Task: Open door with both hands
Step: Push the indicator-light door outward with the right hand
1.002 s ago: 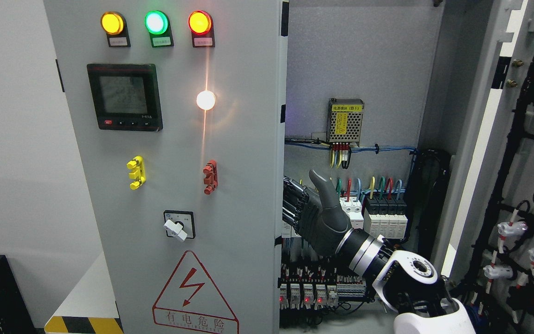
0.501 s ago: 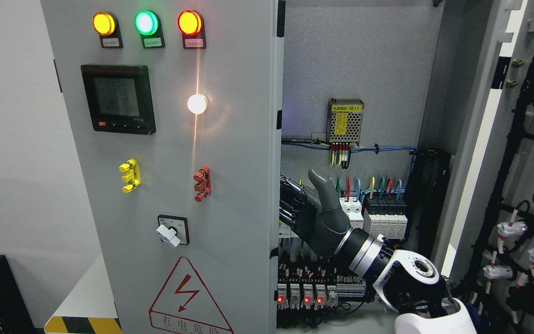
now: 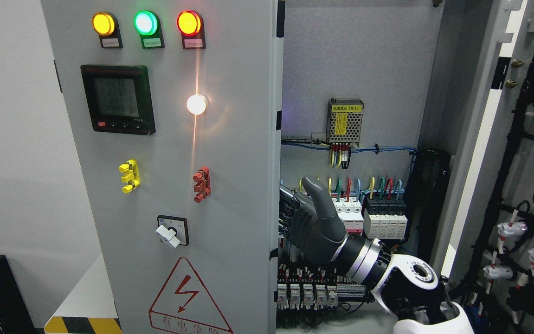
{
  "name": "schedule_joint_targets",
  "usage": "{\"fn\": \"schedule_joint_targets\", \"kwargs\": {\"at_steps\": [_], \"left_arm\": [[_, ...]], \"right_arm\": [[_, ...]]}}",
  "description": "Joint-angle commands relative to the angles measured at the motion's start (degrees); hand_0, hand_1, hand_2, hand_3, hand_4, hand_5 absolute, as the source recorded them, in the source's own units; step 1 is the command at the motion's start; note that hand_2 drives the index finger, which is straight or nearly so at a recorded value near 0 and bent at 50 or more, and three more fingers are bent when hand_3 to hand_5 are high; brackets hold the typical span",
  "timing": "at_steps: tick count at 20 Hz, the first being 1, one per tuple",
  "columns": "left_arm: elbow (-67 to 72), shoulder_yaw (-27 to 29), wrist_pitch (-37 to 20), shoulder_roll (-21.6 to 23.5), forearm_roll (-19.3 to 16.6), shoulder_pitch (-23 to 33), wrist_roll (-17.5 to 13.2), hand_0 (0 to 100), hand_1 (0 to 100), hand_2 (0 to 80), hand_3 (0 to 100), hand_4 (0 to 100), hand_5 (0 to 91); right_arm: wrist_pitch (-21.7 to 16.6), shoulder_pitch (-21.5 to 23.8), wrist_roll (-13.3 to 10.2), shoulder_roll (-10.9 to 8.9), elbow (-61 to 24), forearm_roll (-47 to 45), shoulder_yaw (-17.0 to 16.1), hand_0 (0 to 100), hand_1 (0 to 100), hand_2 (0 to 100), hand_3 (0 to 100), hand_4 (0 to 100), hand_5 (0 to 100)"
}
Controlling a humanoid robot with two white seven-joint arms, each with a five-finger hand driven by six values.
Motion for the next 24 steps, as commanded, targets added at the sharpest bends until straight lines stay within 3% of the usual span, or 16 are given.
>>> {"fn": "schedule_joint_targets", "kwargs": {"at_steps": [1,4,8,15,24], "left_arm": [[-0.3,0.0,0.0,-0.5,0.0,0.0,0.0,0,0,0.0,0,0,0.0],[-0.3,0.0,0.0,-0.5,0.0,0.0,0.0,0,0,0.0,0,0,0.0],[-0.3,0.0,0.0,-0.5,0.0,0.0,0.0,0,0,0.0,0,0,0.0],[-0.3,0.0,0.0,-0.6,0.0,0.0,0.0,0,0,0.0,0,0,0.0],[-0.3,0.0,0.0,-1.3,0.0,0.0,0.0,0,0,0.0,0,0,0.0]], "right_arm": [[0.1,0.5,0.4,-1.75,-2.4,-0.1,2.6,0,0,0,0,0,0],[0.1,0.5,0.7,-1.93,-2.8,-0.1,4.0,0,0,0,0,0,0],[0.2,1.2,6.6,-2.98,-3.4,-0.1,4.6,0,0,0,0,0,0],[0.2,3.1,10.1,-3.68,-5.6,-0.1,5.3,0,0,0,0,0,0],[0.2,5.6,10.3,-4.3,-6.8,-0.2,10.5,0,0,0,0,0,0]]}}
